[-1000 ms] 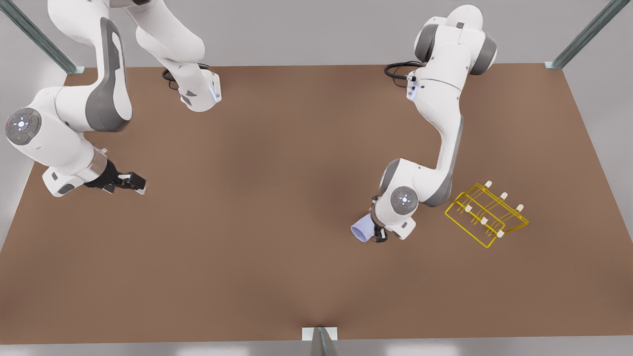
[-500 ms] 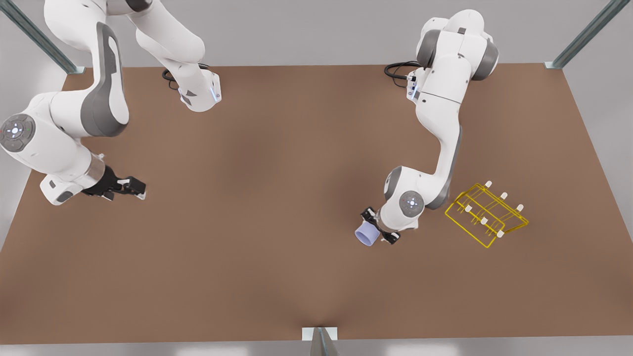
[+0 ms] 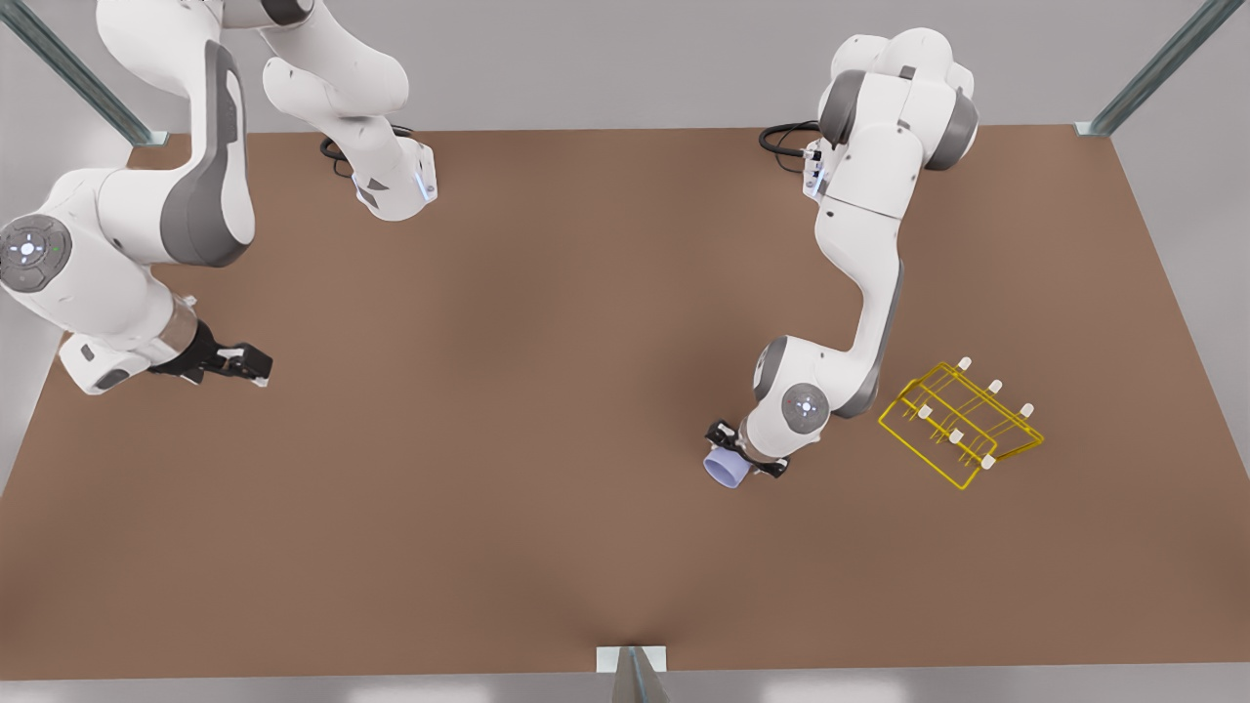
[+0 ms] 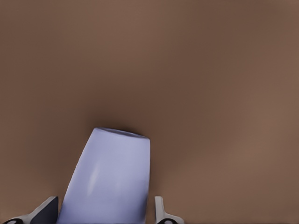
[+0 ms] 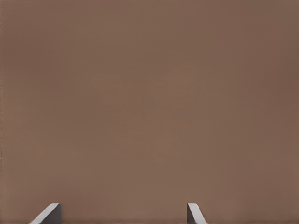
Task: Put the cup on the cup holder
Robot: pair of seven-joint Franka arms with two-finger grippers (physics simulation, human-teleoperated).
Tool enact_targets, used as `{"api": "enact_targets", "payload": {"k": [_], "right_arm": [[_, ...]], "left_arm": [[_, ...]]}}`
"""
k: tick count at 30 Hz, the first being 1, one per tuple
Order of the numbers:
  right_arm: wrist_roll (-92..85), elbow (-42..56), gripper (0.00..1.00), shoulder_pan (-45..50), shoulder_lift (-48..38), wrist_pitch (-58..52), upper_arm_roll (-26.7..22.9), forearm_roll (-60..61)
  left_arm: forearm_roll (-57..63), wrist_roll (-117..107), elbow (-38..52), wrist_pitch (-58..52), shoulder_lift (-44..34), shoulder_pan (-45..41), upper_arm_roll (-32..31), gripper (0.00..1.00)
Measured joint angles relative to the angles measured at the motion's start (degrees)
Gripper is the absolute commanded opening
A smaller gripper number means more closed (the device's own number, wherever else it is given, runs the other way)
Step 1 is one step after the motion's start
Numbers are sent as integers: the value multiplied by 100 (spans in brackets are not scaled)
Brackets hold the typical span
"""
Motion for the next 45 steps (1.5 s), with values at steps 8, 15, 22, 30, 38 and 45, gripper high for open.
{"api": "enact_targets", "payload": {"k": [8, 15, 22, 30, 38, 45], "right_arm": [[85, 293, 100, -3, 281, 28, 0, 8], [116, 304, 100, -4, 292, 16, 3, 7], [133, 305, 100, -12, 288, -6, 0, 7], [145, 304, 100, -70, 291, -22, -27, 140], [147, 301, 100, -78, 293, -33, -43, 257], [147, 363, 100, -81, 390, -32, -48, 289]], "left_arm": [[122, 0, 1, 120, 161, -12, 0, 100], [91, 0, 45, 209, 182, -29, 0, 71], [427, 224, 173, -422, -743, -23, 38, 73], [1496, 957, 780, -2420, -955, -2197, 3247, 75], [2823, 2221, -33, -3126, 17, -4135, 5825, 74], [3925, 3073, -863, -3013, 625, -4542, 6315, 74]]}}
